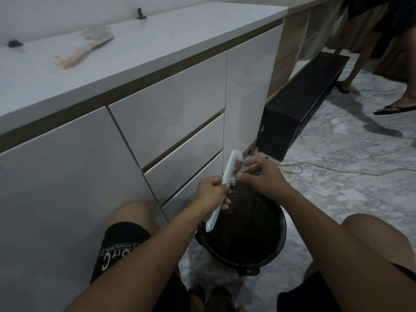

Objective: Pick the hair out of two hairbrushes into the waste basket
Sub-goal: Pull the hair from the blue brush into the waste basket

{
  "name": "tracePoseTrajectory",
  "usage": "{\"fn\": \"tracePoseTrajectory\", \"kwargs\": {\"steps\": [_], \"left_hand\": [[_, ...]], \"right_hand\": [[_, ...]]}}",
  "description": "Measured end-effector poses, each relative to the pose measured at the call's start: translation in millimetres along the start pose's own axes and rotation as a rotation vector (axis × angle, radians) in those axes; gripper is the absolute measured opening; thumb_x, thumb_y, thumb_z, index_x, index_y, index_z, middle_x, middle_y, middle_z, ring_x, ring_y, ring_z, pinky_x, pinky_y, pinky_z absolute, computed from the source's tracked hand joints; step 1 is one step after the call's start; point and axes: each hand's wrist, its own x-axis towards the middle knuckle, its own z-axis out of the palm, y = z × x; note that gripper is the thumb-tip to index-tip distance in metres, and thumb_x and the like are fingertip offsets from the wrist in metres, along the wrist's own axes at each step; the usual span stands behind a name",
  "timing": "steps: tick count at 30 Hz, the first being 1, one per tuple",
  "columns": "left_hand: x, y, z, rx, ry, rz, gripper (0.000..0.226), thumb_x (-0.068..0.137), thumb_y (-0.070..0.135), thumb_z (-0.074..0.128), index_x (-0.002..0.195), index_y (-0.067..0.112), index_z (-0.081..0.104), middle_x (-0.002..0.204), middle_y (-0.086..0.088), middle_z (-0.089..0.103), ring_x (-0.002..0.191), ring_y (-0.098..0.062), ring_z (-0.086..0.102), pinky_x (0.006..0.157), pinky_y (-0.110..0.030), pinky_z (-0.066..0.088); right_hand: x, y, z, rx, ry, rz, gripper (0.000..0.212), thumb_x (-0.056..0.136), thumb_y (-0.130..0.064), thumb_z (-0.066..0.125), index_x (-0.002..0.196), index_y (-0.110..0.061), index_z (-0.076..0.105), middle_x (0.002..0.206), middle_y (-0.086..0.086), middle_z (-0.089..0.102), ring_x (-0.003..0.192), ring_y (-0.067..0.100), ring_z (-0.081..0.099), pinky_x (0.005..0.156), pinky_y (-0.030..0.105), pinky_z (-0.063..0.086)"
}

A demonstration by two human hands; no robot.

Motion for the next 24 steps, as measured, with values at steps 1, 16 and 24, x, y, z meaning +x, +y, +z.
{"fn": "tracePoseTrajectory", "kwargs": {"steps": [1,16,24], "left_hand": [[-0.1,-0.3,0.5,0.005,-0.009,0.011,0.020,0.096,0.010,0.057,0.111,0.002,0.068,0.080,-0.009,0.067,0.051,-0.013,0.059,0.046,-0.024,0.049],[2.0,-1.3,-6.1,-0.049,0.069,-0.015,0.021,0.097,0.008,0.057,0.112,-0.001,0.068,0.076,-0.008,0.064,0.050,-0.011,0.055,0.045,-0.021,0.048],[-0.3,-1.4,0.9,-0.024,-0.037,0.021,0.020,0.095,0.010,0.058,0.110,0.006,0.070,0.078,-0.006,0.067,0.051,-0.011,0.057,0.045,-0.023,0.047]], "right_hand": [[-0.6,-0.5,1.4,0.008,0.010,-0.010,0.037,0.073,-0.034,0.080,0.104,-0.021,0.064,0.092,-0.003,0.069,0.086,0.009,0.065,0.075,0.029,0.052],[7.9,5.9,-8.3,0.096,0.138,0.079,0.016,0.077,-0.005,0.072,0.082,-0.021,0.073,0.078,0.001,0.072,0.076,0.019,0.070,0.078,0.043,0.060],[2.4,2.9,2.8,0.110,0.107,0.024,0.036,0.071,-0.038,0.081,0.100,-0.023,0.067,0.093,-0.002,0.071,0.085,0.011,0.068,0.076,0.032,0.056]]}}
